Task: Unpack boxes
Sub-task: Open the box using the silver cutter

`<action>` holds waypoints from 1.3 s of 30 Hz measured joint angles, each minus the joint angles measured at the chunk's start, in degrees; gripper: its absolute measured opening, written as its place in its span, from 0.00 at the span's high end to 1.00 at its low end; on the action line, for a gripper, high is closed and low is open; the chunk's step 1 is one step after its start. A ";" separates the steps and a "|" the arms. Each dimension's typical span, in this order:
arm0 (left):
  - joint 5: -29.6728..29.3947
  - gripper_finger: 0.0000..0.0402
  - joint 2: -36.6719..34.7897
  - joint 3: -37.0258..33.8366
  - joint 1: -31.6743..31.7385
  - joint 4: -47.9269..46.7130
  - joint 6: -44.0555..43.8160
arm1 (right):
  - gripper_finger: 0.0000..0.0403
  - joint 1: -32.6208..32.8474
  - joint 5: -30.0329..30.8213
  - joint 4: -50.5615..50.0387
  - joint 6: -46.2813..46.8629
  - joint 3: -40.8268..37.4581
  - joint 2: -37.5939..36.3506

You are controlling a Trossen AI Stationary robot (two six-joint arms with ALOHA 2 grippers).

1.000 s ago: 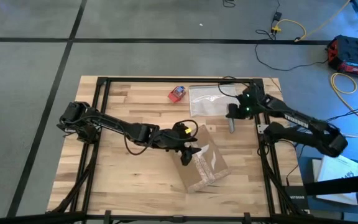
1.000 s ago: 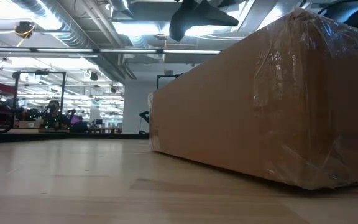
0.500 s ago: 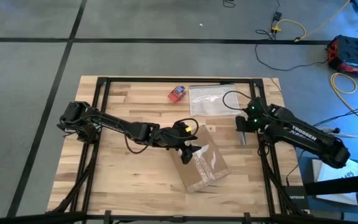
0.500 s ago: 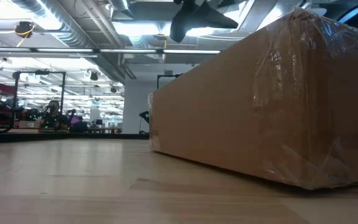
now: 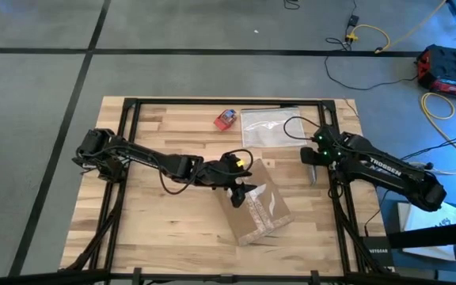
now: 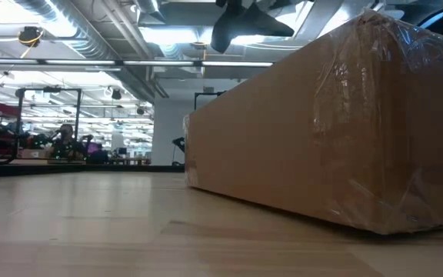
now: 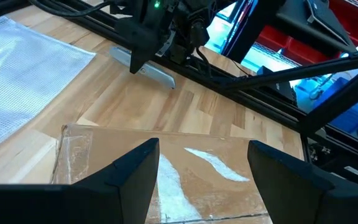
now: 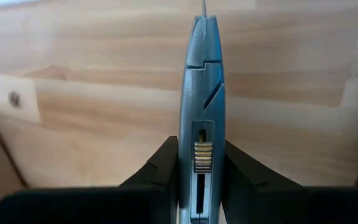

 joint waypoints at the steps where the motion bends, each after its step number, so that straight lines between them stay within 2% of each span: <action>1: 0.00 0.42 0.00 0.00 0.06 0.00 -0.01 | 0.85 0.00 0.31 0.08 0.25 0.00 0.03; 4: 1.03 0.42 0.00 0.00 0.10 0.00 0.08 | 0.84 0.00 1.41 0.15 0.92 0.02 0.50; 9: 1.49 0.42 0.00 0.00 -0.26 0.24 0.43 | 0.73 0.00 1.85 0.78 1.61 0.04 2.38; 16: 1.55 0.42 0.00 0.00 -0.62 0.18 0.43 | 0.76 -0.02 3.75 1.27 2.37 0.09 3.63; 21: 1.53 0.42 -0.04 0.00 -0.66 -2.87 1.49 | 0.74 -0.01 6.82 2.37 3.12 1.10 3.53; 27: 1.53 0.42 -0.04 -0.02 -0.66 -13.18 1.55 | 0.64 0.00 12.42 3.47 1.10 4.32 2.12; 30: 1.53 0.42 -0.04 -0.78 -0.95 -14.83 4.04 | 0.58 0.00 14.78 3.48 0.06 5.62 2.08; 34: 1.51 0.42 0.23 -2.23 -1.43 -15.03 7.69 | 0.50 0.00 14.95 3.64 -0.69 5.86 2.08; 39: 1.52 0.42 2.38 -2.62 -2.10 -15.72 6.04 | 0.44 0.00 14.52 3.66 -1.68 5.86 2.06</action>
